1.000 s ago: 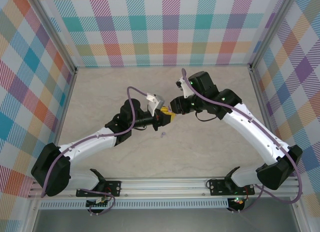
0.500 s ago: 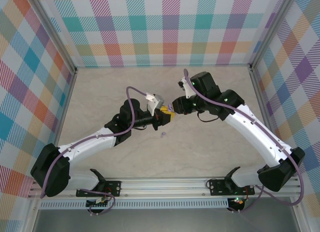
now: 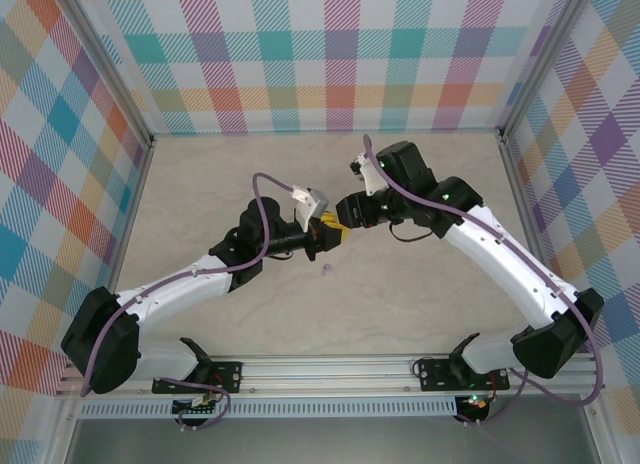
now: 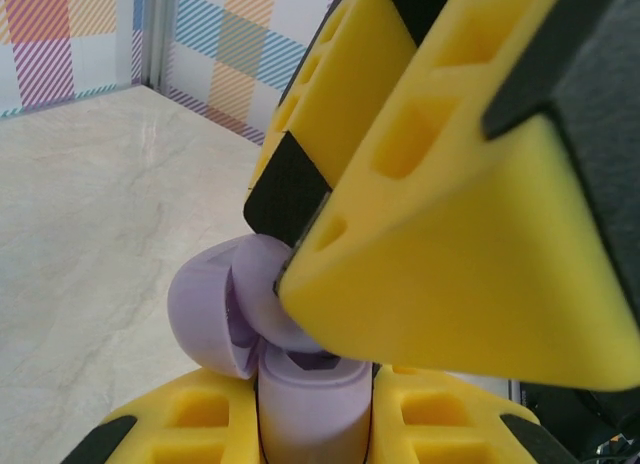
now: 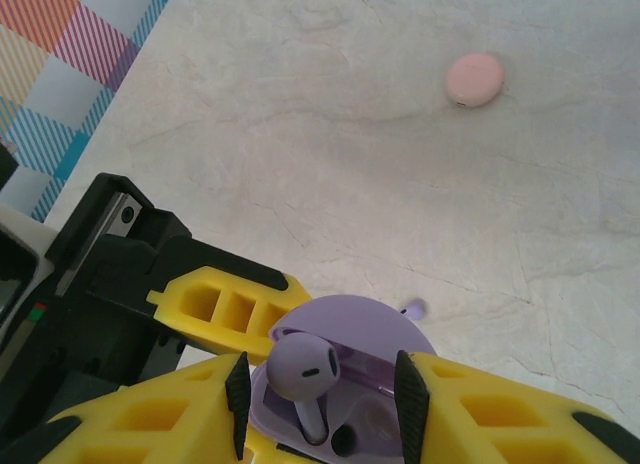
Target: Insert wireless bluetooth earbuds into charging case
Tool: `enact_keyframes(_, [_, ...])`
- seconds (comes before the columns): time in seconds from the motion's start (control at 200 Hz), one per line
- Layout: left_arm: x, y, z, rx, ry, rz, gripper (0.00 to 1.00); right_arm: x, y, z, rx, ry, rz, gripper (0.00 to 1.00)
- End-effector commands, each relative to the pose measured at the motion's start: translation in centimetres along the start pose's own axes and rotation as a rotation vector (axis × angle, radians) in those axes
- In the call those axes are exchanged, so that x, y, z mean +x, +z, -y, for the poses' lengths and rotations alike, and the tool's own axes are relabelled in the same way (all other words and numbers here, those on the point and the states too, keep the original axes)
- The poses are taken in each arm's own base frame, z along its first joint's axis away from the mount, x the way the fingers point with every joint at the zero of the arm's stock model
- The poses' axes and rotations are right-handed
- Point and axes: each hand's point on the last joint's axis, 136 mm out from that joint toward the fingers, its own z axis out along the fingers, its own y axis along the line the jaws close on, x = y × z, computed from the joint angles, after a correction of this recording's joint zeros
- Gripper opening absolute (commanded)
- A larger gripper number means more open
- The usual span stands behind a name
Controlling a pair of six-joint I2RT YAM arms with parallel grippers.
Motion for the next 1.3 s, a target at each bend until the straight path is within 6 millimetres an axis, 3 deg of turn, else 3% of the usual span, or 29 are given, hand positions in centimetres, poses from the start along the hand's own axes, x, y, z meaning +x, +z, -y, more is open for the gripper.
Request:
enact_keyframes(0.0, [-1.9,-0.1,1.7,0.052,0.049,0.038,0.04,-0.8,-0.4,-1.0,-0.027,0.001,0.011,0.44])
enact_keyframes(0.38, [-2.0,-0.2,1.5,0.032,0.046,0.039,0.04,0.2,0.5,-0.2,0.01,0.014,-0.048,0.38])
enact_keyframes(1.295, [-2.0,-0.3,0.8,-0.007,0.039,0.049,0.03,0.4,-0.4,-0.4,-0.013,0.002,-0.009,0.22])
